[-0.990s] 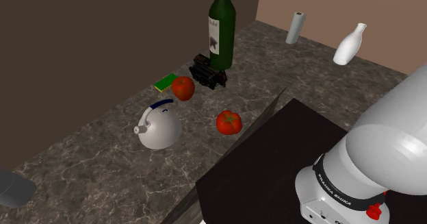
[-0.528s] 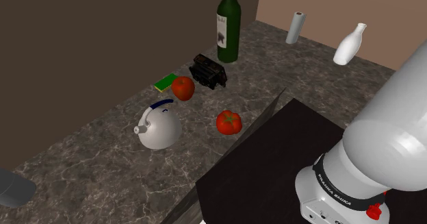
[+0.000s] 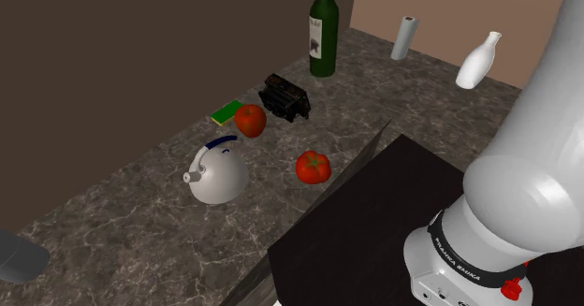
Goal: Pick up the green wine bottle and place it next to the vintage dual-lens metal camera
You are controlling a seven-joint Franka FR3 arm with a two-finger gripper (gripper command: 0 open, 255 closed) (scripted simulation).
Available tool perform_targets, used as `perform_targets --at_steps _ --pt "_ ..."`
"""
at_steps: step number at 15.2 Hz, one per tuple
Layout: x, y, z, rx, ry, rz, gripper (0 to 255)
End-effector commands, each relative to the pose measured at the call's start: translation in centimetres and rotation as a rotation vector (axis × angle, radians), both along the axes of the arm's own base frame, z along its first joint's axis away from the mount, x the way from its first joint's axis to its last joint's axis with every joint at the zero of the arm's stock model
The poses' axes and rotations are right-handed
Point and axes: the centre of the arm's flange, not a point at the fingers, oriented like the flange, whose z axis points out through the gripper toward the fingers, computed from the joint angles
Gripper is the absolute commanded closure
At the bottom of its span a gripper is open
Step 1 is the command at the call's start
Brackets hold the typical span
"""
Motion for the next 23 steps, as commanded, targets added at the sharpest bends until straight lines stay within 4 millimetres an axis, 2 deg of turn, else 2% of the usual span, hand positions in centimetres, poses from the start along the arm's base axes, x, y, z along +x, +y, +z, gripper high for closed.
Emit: perform_targets --at_steps 1,7,8,23 --pt "1.3 -2.0 -0.7 -0.001 0.0 0.001 255" --pt "4.9 -8.6 -3.1 -0.001 0.0 0.001 255" --pt "5.1 -8.9 -3.2 -0.001 0.0 0.001 255" --pt "5.1 -8.9 -11.1 -0.001 0.0 0.001 255"
